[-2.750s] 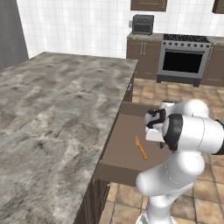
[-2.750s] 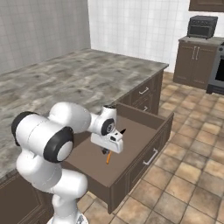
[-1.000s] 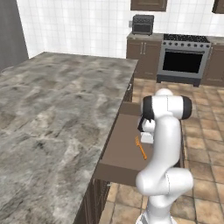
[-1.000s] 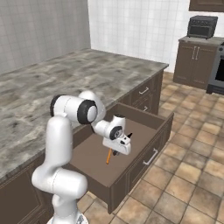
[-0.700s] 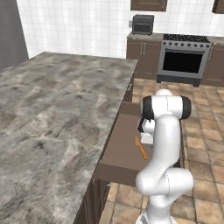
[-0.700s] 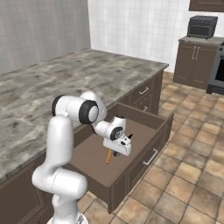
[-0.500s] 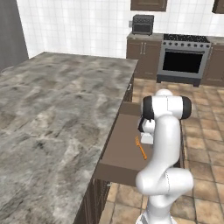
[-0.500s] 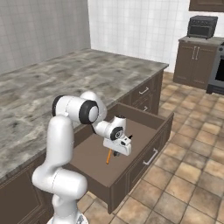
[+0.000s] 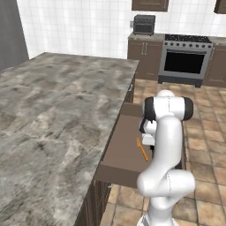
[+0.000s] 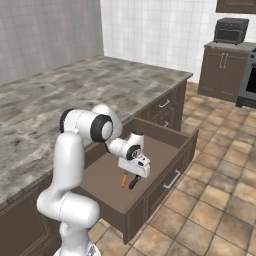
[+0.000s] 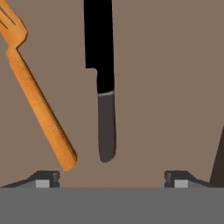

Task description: Pick up the metallic utensils from the counter and place them in the open drawer. Make sure not to pick up any wooden utensils.

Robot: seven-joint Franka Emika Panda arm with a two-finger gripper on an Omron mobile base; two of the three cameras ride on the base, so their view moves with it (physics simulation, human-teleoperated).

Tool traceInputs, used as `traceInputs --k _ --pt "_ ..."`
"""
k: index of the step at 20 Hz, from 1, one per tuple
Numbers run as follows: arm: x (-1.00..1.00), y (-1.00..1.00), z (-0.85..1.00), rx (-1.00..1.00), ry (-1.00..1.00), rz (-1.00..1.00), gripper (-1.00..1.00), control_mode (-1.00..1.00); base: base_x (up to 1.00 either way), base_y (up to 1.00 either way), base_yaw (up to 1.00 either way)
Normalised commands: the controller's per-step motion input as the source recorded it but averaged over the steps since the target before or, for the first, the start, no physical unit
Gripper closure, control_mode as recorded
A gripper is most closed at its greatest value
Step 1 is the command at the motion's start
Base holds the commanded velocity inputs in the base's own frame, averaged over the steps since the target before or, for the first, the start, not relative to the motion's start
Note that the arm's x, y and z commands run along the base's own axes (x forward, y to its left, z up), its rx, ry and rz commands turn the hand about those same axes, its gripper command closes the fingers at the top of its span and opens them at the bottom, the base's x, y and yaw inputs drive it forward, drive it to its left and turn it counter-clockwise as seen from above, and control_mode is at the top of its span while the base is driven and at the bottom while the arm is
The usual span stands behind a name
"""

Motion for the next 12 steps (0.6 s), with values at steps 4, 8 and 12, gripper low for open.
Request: traceInputs --k 4,8,12 --pt "-0.16 0.00 0.80 0.02 -0.03 0.00 -1.00 -1.00 0.00 0.00 0.00" --pt "-0.33 0.00 1.00 0.11 -0.07 0.00 -1.00 -1.00 0.00 0.00 0.00" --pt "-0.47 0.00 1.00 0.13 -0.07 0.02 -1.00 -1.00 0.00 0.00 0.00"
